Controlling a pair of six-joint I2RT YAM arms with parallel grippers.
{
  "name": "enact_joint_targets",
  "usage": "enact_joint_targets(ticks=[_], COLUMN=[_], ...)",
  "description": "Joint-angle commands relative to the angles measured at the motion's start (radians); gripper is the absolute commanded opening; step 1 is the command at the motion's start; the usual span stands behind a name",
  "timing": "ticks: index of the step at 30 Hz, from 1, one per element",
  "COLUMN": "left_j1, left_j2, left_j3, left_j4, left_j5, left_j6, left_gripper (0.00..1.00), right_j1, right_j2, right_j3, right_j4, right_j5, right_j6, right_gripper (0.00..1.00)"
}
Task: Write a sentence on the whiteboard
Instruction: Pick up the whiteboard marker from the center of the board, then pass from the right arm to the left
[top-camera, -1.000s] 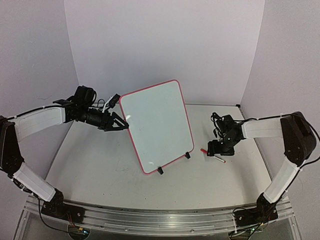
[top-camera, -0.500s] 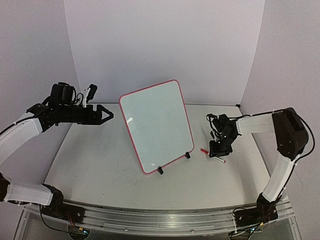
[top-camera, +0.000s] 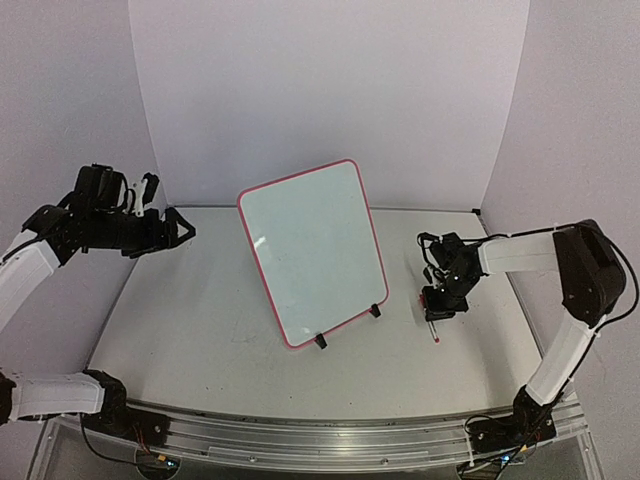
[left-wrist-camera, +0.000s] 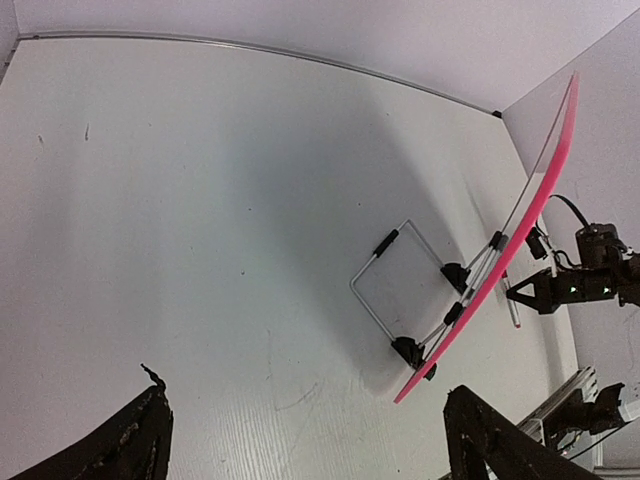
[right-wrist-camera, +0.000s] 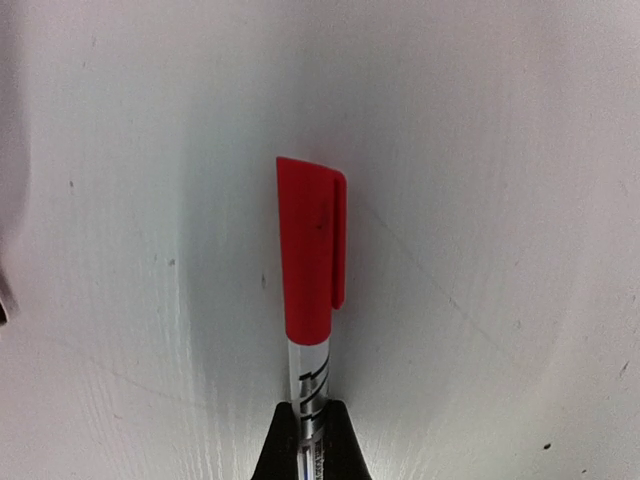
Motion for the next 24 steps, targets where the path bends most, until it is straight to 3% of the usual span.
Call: enact_joint_targets(ticks=[1,8,14,18,24], left_j1=[0.001,-0.006,-0.018,-0.041,-0.12], left_j2=[-0.147,-0.153,-0.206,-0.22,-0.204], left_j3=[-0.05,-0.065,-0.147,-0.199,-0.267], left_j4=[0.025,-0.054,-0.027,-0.008,0.073], left_j5=[-0.017,0.186,0.374,0.443,0.47], left_j6=[-0.052,-0.032,-0.058,-0.095,-0.163], left_gripper=[0.94,0.89,0.88,0.88,0.88], right_j1=[0.017,0.055,0.29,0.475,0.685], right_j2=[-0.159,-0.431,-0.62,-0.593,-0.342], right_j3=[-0.016,-0.015,0.0,0.03,0.18], right_j4=[0.014,-0.1,-0.131,-0.09,-0.075], right_j5=[0.0,-0.122,-0.195,-0.15,-0.098], right_j6=[0.0,-0.015,0.064,0.134,0.102], right_gripper=[0.0,0.0,0.0,0.0,0.0])
